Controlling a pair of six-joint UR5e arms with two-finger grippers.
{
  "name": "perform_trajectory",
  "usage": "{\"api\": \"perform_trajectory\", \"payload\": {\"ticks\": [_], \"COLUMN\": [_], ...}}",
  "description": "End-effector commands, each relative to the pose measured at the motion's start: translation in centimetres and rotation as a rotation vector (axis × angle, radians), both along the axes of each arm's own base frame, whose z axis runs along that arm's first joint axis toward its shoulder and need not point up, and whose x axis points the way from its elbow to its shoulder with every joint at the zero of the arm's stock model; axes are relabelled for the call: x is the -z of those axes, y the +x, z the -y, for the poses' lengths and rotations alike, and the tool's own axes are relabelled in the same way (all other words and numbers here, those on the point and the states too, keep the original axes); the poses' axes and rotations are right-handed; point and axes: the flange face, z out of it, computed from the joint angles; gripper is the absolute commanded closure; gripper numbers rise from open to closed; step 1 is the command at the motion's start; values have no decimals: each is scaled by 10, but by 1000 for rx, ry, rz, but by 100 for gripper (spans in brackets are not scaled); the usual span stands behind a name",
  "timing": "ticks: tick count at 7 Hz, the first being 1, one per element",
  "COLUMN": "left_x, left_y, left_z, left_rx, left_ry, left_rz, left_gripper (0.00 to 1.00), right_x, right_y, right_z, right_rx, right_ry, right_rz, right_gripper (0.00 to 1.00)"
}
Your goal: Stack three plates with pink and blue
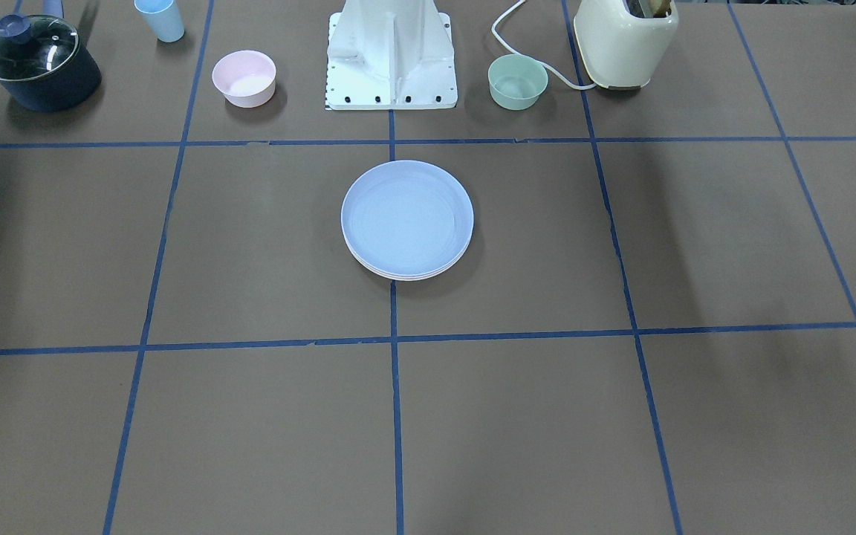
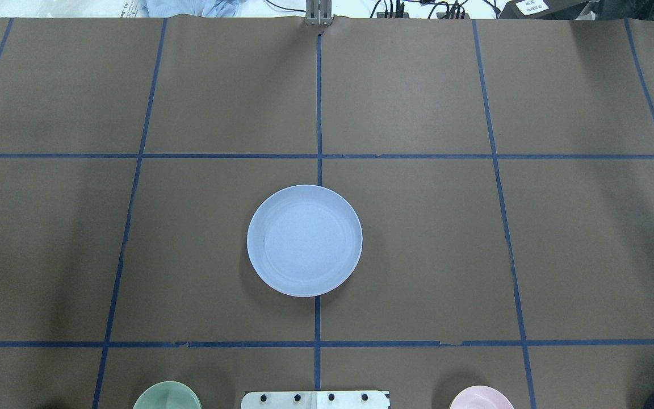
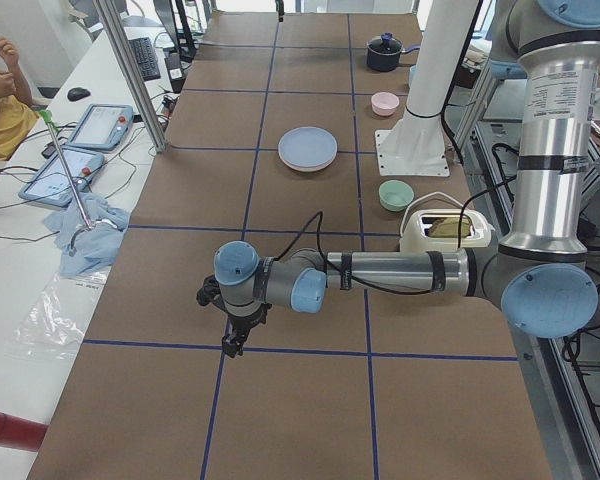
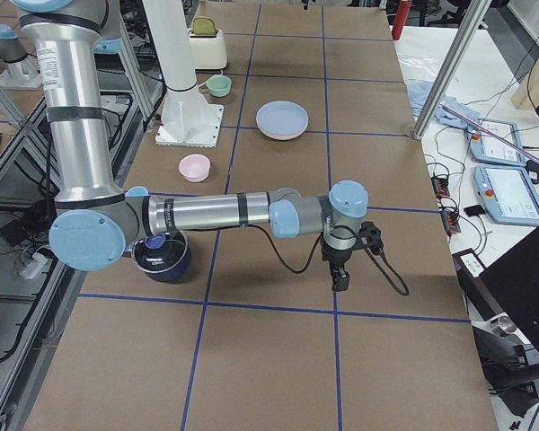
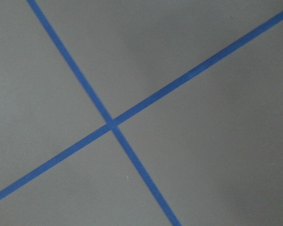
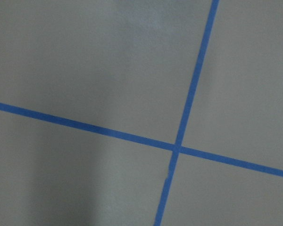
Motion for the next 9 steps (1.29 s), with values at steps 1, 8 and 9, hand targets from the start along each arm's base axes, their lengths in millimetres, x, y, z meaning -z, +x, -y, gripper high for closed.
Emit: {"api": "perform_trajectory", "payload": {"ticks": [1, 8, 9], "left_x": [7, 12, 13], "left_y": [-56, -50, -51], "left_z": [3, 10, 8], "left_rx": [99, 218, 218], "left_ry": [-62, -190, -187], "left_rz": [-3, -122, -130], "left_gripper": [0, 0, 0], "right_x": [-51, -59, -57], "right_y": [25, 26, 26], "right_z": [-53, -64, -63], "right_rx": [-9, -12, -12], "right_ry": [-41, -61, -56], "right_rz": [2, 1, 1], "right_gripper": [0, 0, 0]}}
